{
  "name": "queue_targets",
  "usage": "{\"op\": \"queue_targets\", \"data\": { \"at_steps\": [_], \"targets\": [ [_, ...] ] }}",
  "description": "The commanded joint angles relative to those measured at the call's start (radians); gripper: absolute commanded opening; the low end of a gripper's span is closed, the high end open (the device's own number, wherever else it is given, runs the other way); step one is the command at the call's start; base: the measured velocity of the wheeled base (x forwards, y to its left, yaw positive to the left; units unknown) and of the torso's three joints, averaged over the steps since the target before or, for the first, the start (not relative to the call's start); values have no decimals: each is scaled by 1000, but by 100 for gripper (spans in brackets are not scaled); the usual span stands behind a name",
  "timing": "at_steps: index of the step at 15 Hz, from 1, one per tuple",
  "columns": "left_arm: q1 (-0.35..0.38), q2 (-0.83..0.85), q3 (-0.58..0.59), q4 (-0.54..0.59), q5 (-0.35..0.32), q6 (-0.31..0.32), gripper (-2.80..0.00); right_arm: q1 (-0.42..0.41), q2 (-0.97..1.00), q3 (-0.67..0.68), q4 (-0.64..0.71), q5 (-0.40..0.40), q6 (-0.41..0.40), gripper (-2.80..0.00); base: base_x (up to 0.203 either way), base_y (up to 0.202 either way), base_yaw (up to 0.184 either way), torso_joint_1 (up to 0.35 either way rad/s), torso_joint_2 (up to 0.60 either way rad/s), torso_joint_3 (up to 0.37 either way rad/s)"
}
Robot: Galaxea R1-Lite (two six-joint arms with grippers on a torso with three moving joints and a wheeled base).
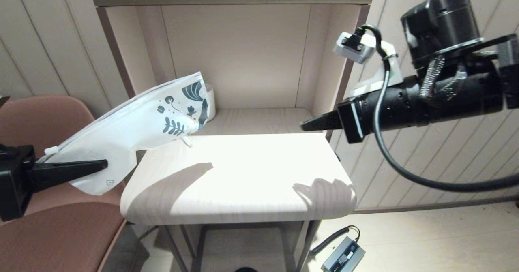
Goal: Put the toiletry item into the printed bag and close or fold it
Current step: Hand it to the other hand
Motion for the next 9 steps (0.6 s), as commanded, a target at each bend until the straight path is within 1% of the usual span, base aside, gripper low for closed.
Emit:
{"op": "queue_targets", "data": {
  "at_steps": [1,3,5,7,9],
  "targets": [
    [2,-67,6,0,22,-33,-280,39,162,-62,-44,-52,35,-280,0,0,0,0,0,0],
    [2,-91,5,0,57,-57,-280,85,295,-159,-73,-106,71,-280,0,0,0,0,0,0],
    [2,-120,8,0,63,-101,-280,137,420,-282,-84,-151,98,-280,0,0,0,0,0,0],
    [1,-139,8,2,65,-109,-280,183,506,-386,-88,-177,110,-280,0,0,0,0,0,0],
    [-1,-150,6,5,64,-125,-280,227,556,-408,-113,-197,111,-280,0,0,0,0,0,0]
  ]
}}
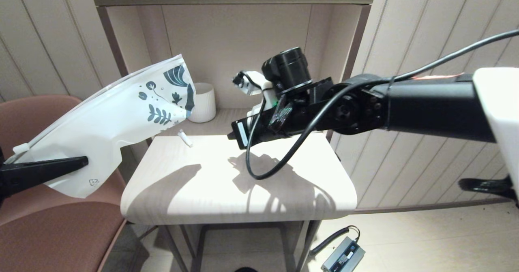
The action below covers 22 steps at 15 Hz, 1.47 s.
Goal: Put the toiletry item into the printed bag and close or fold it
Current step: Hand it to the other hand
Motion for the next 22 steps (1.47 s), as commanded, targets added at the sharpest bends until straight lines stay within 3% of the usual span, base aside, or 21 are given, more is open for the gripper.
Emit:
{"op": "queue_targets", "data": {
  "at_steps": [1,4,5,7,8,22],
  "targets": [
    [-1,-25,-1,2,-7,-20,-280,38,107,-26,-28,-23,1,-280,0,0,0,0,0,0],
    [-2,-50,4,9,-6,-34,-280,51,139,-27,-85,-38,-2,-280,0,0,0,0,0,0],
    [-2,-59,6,9,-5,-38,-280,55,152,-26,-127,-40,-6,0,0,0,0,0,0,0],
    [-2,-70,11,8,-3,-39,-280,65,183,-27,-191,-41,-8,0,0,0,0,0,0,0],
    [-2,-73,11,8,-1,-39,-280,70,197,-27,-217,-41,-10,-280,0,0,0,0,0,0],
    [-4,-87,30,12,-5,-37,-280,91,182,-30,-262,-42,-40,-280,0,0,0,0,0,0]
  ]
}}
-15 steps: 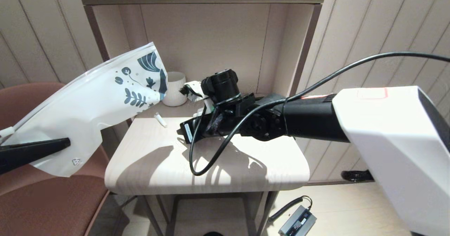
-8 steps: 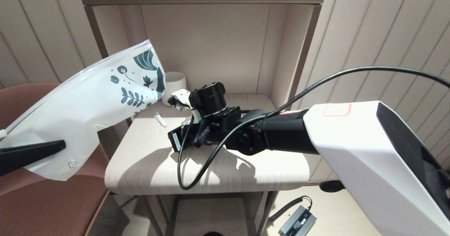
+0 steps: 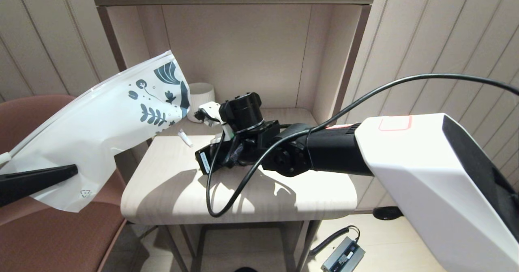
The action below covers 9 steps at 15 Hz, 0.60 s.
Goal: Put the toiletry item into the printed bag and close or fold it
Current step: Hand it to the other hand
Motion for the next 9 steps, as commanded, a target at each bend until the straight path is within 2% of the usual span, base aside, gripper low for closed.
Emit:
{"op": "queue_targets", "data": {
  "at_steps": [1,2,3,9],
  "targets": [
    [0,-2,3,1,-7,1,-280,1,-18,0,-2,0,-1,-280,0,0,0,0,0,0],
    [0,-4,3,2,-9,1,-280,8,-16,17,-5,-11,-5,-96,0,0,0,0,0,0],
    [0,-6,3,2,-7,1,-280,12,-16,28,-11,-32,-14,0,0,0,0,0,0,0],
    [0,-6,4,2,-3,1,-280,18,52,2,-89,-29,-18,0,0,0,0,0,0,0]
  ]
}}
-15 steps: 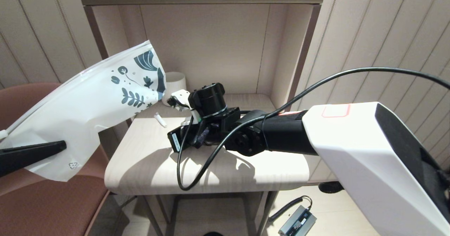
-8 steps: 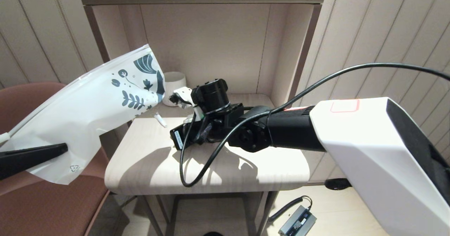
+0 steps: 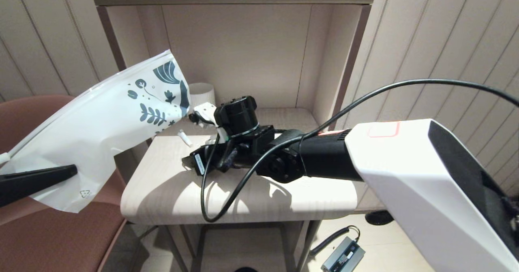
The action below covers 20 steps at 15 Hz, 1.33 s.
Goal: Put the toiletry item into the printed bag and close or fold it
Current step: Hand it to the other hand
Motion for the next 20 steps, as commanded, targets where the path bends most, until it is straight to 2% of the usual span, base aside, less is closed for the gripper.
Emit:
{"op": "queue_targets", "data": {
  "at_steps": [1,11,16,20],
  "targets": [
    [0,-1,3,1,-8,0,-280,1,38,-6,-5,4,0,0,0,0,0,0,0,0],
    [0,-10,95,-18,-10,3,-280,-12,69,-7,-6,20,0,0,0,0,0,0,0,0],
    [0,-16,191,-120,-14,-3,-280,-16,72,-15,-2,15,-1,0,0,0,0,0,0,0],
    [0,-1,182,-127,-19,-4,-280,-55,75,-15,-5,-8,0,0,0,0,0,0,0,0]
  ]
}}
